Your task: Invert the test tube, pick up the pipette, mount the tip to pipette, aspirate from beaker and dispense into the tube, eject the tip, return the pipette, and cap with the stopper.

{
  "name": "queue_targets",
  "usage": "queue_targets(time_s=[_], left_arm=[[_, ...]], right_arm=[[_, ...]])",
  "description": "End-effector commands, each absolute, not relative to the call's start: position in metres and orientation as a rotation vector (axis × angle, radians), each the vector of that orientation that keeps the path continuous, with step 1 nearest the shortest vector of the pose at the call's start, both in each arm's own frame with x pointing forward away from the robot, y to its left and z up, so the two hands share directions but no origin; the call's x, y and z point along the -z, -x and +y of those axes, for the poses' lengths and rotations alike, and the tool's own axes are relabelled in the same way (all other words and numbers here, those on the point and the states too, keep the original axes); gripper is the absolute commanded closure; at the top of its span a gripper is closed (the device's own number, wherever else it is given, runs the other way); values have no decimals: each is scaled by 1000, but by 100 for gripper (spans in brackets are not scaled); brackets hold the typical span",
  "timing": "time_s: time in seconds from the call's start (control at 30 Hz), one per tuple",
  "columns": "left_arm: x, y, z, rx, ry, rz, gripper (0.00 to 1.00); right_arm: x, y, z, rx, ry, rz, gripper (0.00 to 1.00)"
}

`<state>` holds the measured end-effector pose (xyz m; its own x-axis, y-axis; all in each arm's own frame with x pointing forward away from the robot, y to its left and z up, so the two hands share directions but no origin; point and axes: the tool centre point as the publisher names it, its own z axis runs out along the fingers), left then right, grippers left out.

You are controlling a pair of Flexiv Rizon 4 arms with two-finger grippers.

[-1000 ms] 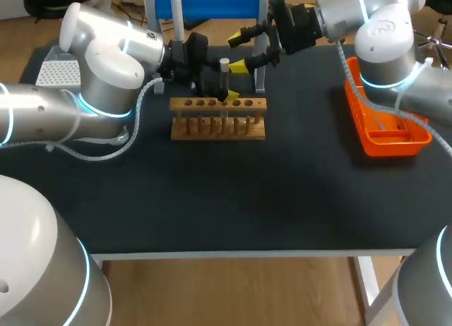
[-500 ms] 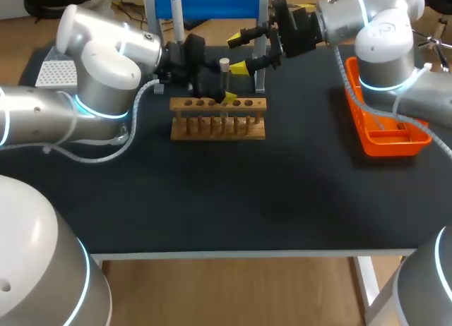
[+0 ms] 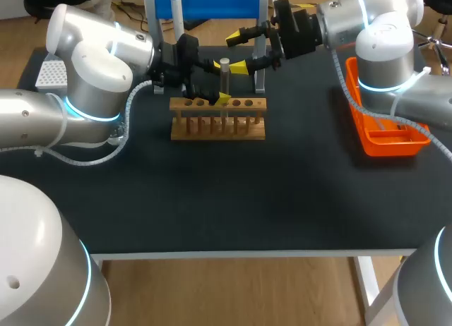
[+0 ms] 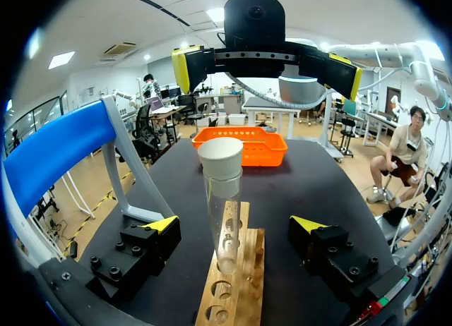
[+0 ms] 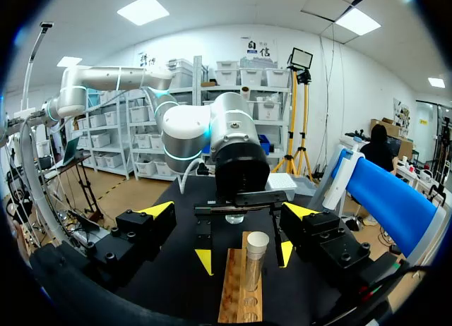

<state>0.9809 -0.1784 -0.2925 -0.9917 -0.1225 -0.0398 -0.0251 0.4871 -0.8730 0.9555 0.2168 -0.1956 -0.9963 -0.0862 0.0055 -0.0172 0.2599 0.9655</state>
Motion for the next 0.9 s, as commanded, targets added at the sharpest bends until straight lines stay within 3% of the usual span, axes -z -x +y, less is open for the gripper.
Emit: queue_targets(time_s=[0.03,0.07,0.13,0.17,0.2,0.9], left_arm=[[292,-981,-178,1536,131,2627,0],[292,-981,-178,1536,131,2627,0],[292,-981,-178,1536,131,2627,0],[292,-981,-178,1536,131,2627,0],[292,-981,-178,1536,131,2627,0],[292,-981,-178,1536,131,2627,0]], right_arm=[[198,-957,215,1916,-111,-2409,0],[198,-957,216,1925,-120,-2400,0],[197,-958,216,1964,-133,-2375,51],[196,-958,216,1977,-134,-2369,69],[195,-959,216,1992,-134,-2359,100],[196,-961,228,2115,-176,-2181,100]])
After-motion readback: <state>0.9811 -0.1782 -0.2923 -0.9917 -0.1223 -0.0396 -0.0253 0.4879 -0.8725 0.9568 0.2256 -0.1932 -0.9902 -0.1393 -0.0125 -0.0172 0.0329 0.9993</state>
